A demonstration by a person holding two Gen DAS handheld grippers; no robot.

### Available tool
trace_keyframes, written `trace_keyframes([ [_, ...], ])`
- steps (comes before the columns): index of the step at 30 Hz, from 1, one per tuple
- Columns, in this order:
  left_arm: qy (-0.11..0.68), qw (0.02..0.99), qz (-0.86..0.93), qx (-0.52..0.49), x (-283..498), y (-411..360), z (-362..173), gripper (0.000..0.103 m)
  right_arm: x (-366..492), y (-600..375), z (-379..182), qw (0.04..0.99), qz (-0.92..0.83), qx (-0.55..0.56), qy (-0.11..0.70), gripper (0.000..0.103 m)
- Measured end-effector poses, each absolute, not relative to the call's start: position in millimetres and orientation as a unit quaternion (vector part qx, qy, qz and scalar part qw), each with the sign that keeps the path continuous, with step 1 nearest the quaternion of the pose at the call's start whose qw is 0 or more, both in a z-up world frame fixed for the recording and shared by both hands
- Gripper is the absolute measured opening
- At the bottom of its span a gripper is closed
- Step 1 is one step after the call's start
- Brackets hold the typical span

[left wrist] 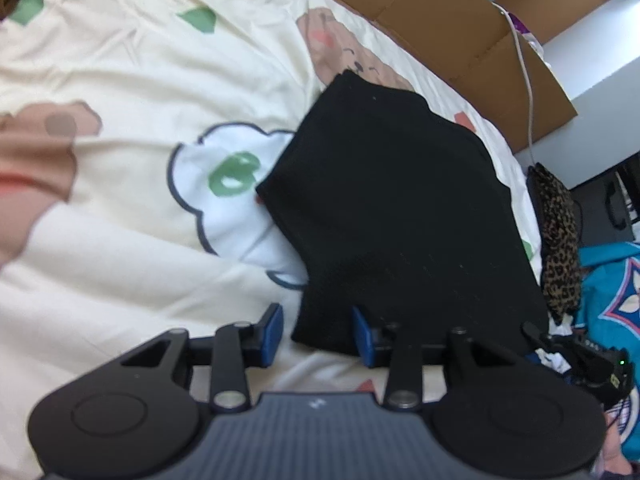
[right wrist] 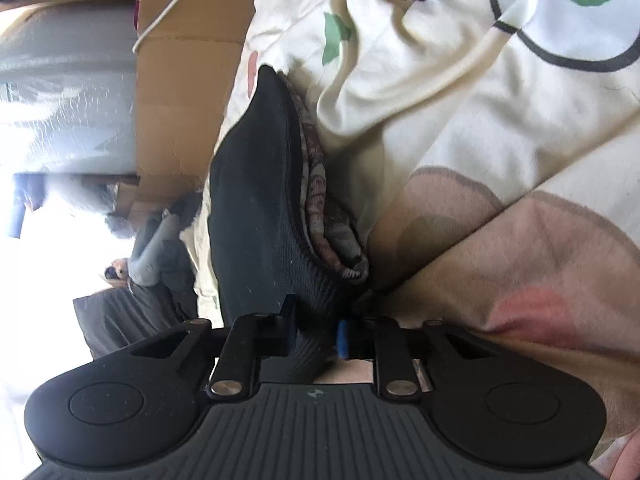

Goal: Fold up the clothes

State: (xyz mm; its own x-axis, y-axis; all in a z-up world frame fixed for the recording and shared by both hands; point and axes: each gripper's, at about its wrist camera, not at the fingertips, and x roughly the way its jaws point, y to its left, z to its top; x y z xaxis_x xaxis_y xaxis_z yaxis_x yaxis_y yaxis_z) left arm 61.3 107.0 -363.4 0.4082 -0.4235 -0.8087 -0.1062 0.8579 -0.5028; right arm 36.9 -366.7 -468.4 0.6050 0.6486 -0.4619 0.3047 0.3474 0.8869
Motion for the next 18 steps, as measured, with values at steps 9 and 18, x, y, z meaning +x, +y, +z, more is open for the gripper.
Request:
trace_keyframes([
  [9,0.536,0.798,-0.094,-0.259,55.2,105.4,-359.5,0.006,38.2,-368.4,-455.5,0.712,0.138,0.549,0.415,0.009],
  [18,0.549,0.804,-0.104,-0.205,44.4,102.9,-331.4,0.005,32.8,-366.9,-447.7,0.713,0.153,0.527,0.435,0.009],
])
